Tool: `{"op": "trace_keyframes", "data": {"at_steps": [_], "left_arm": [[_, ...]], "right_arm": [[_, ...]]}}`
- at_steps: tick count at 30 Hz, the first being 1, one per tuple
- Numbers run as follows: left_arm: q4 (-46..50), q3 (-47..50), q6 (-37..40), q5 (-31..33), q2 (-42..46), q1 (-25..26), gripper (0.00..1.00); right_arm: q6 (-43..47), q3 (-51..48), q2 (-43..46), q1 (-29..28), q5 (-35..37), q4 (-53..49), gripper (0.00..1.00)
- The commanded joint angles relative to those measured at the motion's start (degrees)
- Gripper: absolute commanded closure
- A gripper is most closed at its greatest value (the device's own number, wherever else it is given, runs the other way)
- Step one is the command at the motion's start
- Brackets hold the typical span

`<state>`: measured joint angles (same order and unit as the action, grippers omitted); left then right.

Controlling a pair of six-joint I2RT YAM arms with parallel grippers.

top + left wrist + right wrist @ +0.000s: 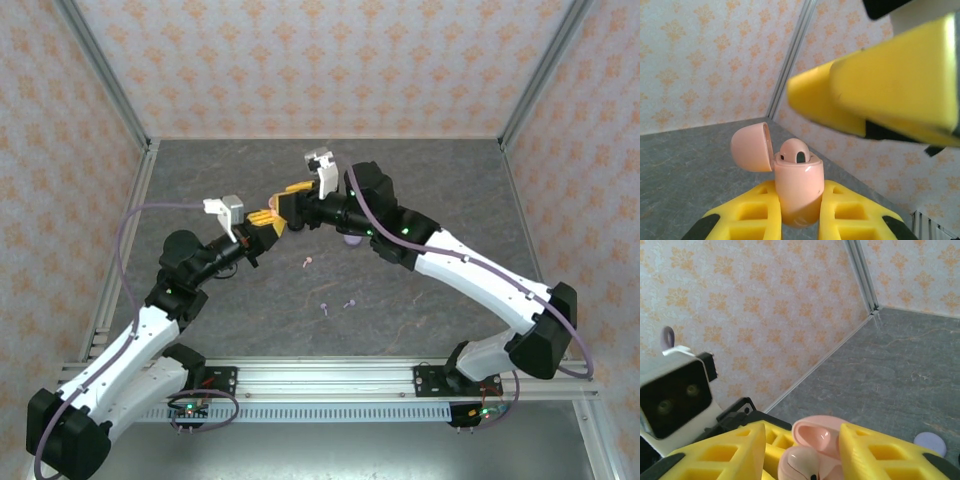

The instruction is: Insert the wireless bluetooth earbuds into the charging case

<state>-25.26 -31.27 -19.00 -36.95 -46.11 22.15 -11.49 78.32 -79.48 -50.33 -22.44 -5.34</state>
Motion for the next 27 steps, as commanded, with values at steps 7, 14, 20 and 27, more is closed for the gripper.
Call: {"op": "trace_keyframes", "data": {"at_steps": [7,14,20,27], "left_arm": [[8.5,-1.6,9.6,3.0,5.6,0.4,0.86],[13.3,-2.9,13.3,3.5,9.5,0.4,0.86],[14.9,-3.5,14.6,3.7,10.3,0.4,0.86],[15.4,-3.6,14.7,4.0,10.6,0.4,0.86]], "right_arm": [[-3.8,2.4,2.5,7.1,10.1,-17.9,0.52],[-9.0,-1.6,-7.8,9.0,10.0,-22.0,0.53],[-11.2,-1.0,-20.0,7.6,6.1,-18.6,0.53],[-11.1,3.2,-30.5,5.5,8.5,-21.9,0.52]]}}
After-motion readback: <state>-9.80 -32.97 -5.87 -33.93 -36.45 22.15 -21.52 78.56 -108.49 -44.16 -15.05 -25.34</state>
